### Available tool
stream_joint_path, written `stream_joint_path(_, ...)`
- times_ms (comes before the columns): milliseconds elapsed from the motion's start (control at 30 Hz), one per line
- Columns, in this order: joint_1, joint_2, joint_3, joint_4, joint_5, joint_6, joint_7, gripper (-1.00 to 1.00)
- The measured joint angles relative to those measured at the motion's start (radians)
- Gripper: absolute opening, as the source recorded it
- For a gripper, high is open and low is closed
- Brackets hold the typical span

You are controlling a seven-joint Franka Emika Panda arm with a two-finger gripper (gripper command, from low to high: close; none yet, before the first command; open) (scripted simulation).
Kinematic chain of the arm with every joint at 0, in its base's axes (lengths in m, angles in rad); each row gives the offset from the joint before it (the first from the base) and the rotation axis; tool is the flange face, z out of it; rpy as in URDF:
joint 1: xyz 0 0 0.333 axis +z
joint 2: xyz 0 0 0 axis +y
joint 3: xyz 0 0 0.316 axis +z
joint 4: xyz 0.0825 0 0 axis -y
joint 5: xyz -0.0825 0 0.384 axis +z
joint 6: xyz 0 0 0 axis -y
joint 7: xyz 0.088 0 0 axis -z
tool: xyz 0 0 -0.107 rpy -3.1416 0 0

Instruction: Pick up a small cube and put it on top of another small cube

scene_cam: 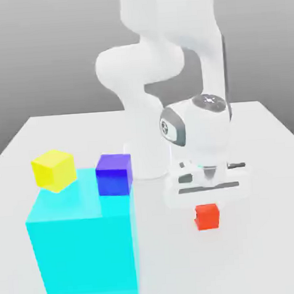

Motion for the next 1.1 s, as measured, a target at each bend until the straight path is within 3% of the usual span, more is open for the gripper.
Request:
stream_joint_path(233, 0.011, -0.232, 0.010, -0.015, 0.111, -0.199, -0.070, -1.00)
stream_joint_path(600, -0.137, -0.398, -0.121, 0.362, 0.189, -0.638, 0.069, -1.00)
stream_joint_path(1000, -0.356, -0.525, -0.171, 0.595, 0.045, -1.092, 0.386, -1.00)
stream_joint_path(1100, -0.375, -0.500, -0.175, 0.540, 0.021, -1.034, 0.415, -1.00)
